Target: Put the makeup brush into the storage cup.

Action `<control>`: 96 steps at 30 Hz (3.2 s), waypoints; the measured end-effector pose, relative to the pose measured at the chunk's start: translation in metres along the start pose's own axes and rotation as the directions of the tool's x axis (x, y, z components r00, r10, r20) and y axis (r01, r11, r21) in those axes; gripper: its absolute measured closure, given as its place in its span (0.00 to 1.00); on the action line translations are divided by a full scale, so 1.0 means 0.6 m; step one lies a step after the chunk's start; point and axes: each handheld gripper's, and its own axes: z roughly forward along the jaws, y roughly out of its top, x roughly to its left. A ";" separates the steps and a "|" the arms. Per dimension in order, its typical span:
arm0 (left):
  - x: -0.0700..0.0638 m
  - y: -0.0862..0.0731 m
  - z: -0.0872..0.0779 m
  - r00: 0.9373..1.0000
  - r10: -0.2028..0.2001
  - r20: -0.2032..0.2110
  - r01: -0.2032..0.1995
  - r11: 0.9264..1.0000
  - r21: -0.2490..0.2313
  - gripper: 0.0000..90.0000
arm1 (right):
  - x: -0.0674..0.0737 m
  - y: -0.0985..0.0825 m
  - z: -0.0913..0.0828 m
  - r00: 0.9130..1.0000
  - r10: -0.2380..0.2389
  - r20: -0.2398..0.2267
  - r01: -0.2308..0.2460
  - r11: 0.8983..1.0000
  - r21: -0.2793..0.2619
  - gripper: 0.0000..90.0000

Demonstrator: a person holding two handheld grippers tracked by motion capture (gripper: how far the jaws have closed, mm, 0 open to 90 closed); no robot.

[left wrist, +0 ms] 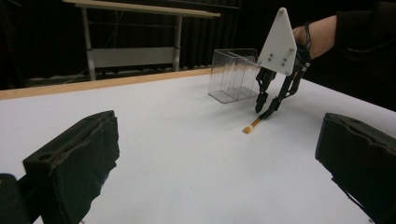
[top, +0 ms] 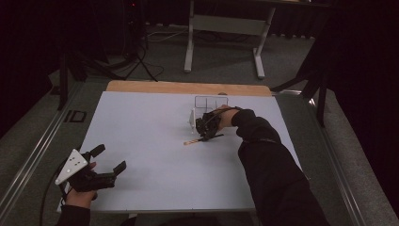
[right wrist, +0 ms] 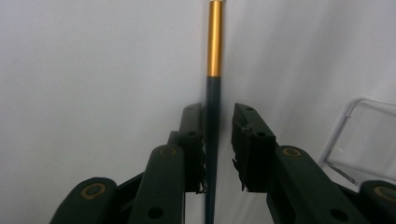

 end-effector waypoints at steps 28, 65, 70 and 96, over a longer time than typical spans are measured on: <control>-0.002 0.003 -0.002 1.000 0.007 -0.015 -0.007 1.000 -0.009 0.00 | 0.009 0.000 -0.034 0.973 0.223 -0.066 -0.224 0.975 -0.001 0.93; -0.006 0.014 -0.002 0.999 -0.034 0.002 0.034 0.999 -0.027 0.00 | 0.140 -0.088 -0.055 0.513 0.833 -0.209 -0.842 0.441 -0.311 0.93; -0.010 0.015 0.001 0.999 -0.032 0.010 0.032 0.999 -0.021 0.00 | 0.165 -0.101 -0.057 0.446 0.870 -0.210 -0.860 0.352 -0.368 0.93; -0.049 0.023 0.028 0.995 -0.013 0.098 0.012 1.000 0.014 0.00 | 0.291 -0.116 -0.087 0.368 0.903 -0.222 -0.694 0.108 -0.712 0.93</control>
